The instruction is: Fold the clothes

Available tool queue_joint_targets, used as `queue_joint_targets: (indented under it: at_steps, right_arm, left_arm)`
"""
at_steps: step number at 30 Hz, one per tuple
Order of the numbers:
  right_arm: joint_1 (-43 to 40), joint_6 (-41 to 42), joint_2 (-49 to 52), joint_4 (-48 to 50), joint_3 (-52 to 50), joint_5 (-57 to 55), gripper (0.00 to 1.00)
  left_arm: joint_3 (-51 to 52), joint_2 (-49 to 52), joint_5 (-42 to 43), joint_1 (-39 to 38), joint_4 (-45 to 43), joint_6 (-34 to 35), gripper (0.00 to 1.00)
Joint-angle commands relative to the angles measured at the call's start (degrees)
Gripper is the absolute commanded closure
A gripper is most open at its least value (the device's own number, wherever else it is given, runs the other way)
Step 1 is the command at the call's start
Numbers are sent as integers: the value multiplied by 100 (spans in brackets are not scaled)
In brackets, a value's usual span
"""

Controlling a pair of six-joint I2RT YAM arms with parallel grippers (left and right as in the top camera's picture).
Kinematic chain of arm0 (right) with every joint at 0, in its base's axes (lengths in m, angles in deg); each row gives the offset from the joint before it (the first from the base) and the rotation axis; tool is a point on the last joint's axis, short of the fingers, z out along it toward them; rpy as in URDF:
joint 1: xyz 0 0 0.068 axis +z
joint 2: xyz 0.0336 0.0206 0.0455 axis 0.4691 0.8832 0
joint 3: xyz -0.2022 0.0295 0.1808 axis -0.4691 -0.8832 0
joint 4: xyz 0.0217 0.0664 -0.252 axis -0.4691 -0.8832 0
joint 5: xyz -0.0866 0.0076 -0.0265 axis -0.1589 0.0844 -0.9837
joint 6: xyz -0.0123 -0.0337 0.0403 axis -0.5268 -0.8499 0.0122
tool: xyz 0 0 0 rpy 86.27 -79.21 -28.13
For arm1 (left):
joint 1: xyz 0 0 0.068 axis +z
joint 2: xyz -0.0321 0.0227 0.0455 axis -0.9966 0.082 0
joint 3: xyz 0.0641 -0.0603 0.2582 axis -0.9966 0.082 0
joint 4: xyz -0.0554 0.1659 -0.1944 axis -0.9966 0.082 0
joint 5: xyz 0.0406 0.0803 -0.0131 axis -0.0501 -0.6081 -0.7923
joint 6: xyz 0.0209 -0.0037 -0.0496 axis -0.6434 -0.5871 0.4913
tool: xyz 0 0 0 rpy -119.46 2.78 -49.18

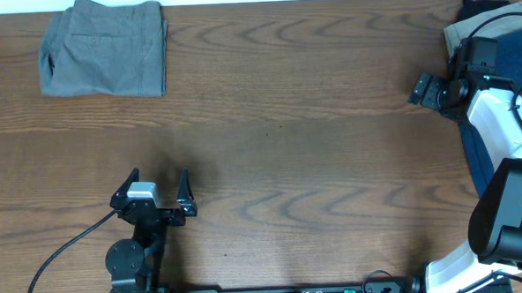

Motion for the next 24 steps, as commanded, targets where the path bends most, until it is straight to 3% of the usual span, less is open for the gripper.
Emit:
queue_joint_targets:
  at_steps: [1, 13, 24]
  right_arm:
    - [-13, -50, -83, -7, 52, -55, 1]
    - [546, -52, -1770, -7, 46, -57, 1]
    - [1683, -52, -3652, -17, 46, -55, 1]
  left_arm:
    - [61, -35, 39, -13, 256, -116, 2]
    - [61, -35, 39, -13, 256, -116, 2]
    - [61, -35, 39, -13, 256, -116, 2]
